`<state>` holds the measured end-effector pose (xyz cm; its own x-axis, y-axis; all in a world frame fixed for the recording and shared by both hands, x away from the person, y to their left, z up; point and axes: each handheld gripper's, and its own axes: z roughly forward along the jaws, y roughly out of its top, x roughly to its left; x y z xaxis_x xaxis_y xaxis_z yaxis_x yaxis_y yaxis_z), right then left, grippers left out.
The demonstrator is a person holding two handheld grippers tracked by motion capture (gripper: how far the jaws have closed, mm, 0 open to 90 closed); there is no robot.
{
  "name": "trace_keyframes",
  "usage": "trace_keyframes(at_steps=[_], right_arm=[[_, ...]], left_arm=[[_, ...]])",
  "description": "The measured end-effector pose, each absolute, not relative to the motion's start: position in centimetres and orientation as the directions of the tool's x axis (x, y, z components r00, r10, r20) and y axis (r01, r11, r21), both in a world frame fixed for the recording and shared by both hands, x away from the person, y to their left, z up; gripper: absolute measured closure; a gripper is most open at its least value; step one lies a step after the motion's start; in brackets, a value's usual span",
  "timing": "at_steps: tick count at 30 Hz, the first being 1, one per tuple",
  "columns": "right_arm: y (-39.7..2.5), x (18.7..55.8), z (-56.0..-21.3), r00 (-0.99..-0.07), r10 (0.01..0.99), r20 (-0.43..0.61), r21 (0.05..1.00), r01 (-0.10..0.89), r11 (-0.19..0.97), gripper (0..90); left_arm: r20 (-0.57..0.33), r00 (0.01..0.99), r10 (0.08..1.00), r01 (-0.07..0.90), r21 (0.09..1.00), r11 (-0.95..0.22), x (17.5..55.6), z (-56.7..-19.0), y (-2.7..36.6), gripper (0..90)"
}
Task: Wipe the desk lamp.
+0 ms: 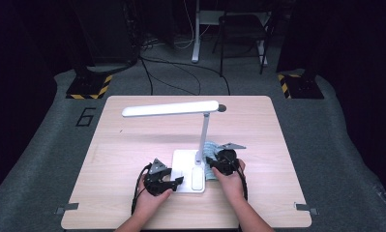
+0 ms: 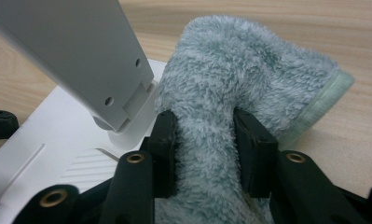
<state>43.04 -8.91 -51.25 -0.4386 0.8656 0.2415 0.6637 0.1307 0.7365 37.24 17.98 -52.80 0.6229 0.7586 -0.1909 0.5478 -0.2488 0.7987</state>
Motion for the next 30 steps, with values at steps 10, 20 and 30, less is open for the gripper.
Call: trace_keyframes(at_steps=[10, 20, 30], right_arm=[[-9.3, 42.6, -50.3, -0.462, 0.849, 0.258, 0.749, 0.651, 0.127, 70.6], [-9.6, 42.0, -48.8, -0.474, 0.796, 0.376, 0.745, 0.665, 0.044, 69.4], [-9.7, 42.4, -51.6, -0.474, 0.777, 0.414, 0.751, 0.661, 0.003, 59.9]], left_arm=[[-0.182, 0.623, 0.76, 0.543, 0.801, -0.254, 37.1, -52.8, 17.9, 34.6], [-0.184, 0.623, 0.76, 0.544, 0.801, -0.252, 37.1, -52.8, 17.9, 34.5], [-0.184, 0.623, 0.76, 0.544, 0.801, -0.252, 37.1, -52.8, 17.9, 34.5]])
